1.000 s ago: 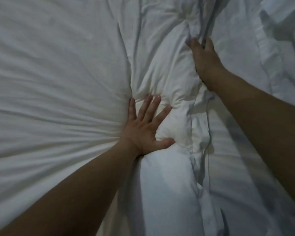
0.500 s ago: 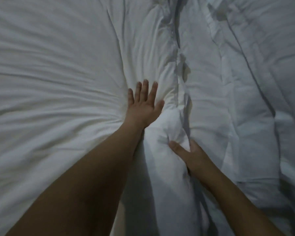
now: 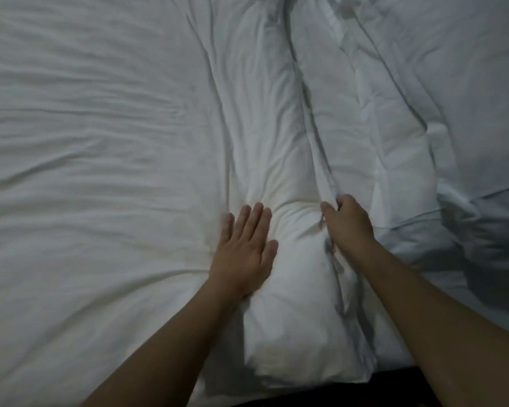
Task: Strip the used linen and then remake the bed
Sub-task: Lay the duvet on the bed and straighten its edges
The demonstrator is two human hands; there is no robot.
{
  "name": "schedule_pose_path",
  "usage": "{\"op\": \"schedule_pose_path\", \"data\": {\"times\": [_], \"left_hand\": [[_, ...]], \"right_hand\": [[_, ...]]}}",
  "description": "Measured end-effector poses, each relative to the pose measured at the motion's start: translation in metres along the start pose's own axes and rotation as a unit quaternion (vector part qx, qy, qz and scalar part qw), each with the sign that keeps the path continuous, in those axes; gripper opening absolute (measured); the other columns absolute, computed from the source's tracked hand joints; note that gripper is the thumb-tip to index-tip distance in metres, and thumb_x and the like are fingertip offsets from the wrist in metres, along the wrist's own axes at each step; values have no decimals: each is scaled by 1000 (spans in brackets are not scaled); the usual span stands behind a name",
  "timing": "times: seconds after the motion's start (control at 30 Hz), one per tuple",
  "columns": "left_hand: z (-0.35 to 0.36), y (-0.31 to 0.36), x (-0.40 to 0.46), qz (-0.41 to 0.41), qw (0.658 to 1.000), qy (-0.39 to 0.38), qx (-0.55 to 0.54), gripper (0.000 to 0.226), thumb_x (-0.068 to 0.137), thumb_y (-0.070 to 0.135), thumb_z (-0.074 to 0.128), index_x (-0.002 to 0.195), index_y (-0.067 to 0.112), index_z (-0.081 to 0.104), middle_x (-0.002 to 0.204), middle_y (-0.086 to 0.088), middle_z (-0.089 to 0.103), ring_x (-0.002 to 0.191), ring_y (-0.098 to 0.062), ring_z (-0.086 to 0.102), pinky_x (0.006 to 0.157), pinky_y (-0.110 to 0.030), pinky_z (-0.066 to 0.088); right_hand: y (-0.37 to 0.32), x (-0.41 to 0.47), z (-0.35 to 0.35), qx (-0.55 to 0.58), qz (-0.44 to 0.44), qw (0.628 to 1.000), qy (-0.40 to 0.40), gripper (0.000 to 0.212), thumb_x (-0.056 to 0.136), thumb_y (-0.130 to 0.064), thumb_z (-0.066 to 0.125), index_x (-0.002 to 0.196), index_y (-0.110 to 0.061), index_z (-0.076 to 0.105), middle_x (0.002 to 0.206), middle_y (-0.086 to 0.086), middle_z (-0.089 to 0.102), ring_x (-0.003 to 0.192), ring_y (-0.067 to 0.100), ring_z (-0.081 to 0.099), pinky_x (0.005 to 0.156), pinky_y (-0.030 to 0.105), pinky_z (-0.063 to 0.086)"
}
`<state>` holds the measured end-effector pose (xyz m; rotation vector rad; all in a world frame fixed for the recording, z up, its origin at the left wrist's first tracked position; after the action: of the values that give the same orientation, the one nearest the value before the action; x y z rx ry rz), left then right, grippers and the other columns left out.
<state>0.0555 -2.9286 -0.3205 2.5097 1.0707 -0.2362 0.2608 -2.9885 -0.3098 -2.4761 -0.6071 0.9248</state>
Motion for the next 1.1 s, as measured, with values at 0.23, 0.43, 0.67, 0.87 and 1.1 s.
{"op": "schedule_pose_path", "data": {"times": [0.23,0.43,0.67,0.87,1.1], "left_hand": [[-62,-102,-53,-110,990,73,57,66,96,52,18,156,23,15,164,0,8,151,-22,1,121,-50,-3],[-65,-256,-154,-204,973,81,77,64,97,53,24,156,31,11,164,1,7,151,-24,1,118,-55,-6],[-30,-348,-283,-98,991,-2,85,65,96,52,26,155,24,23,164,-2,7,151,-25,4,118,-59,6],[-76,-439,-289,-251,965,66,-34,67,97,59,26,152,44,-9,162,7,-20,148,-21,-19,115,-65,-1],[-30,-492,-364,-435,847,52,-300,118,60,87,61,150,35,7,148,-11,35,131,-36,40,106,-53,38]], "right_hand": [[-86,-137,66,-252,-289,914,131,65,93,-41,38,147,-6,36,154,17,32,143,32,29,119,48,10],[-27,-152,145,-372,-238,894,74,68,96,-50,24,151,-10,31,158,15,24,145,33,22,120,49,8],[-124,-224,248,-288,-92,947,109,76,93,-52,14,154,-7,13,160,21,7,147,40,7,115,63,2],[-209,-291,392,-372,-268,888,22,65,94,-56,3,154,-31,-5,162,4,-12,149,29,-12,112,64,-10],[-179,-294,397,-401,-308,862,41,64,98,-53,13,155,-28,-2,163,6,-9,149,29,-9,112,67,-3]]}}
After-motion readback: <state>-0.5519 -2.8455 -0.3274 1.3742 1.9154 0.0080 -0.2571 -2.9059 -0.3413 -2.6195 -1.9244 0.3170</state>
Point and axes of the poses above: each hand's wrist, its own x-axis towards the middle knuckle, its own z-axis out of the palm, y = z × x, the point moved 10 cm from there along x, towards the middle knuckle
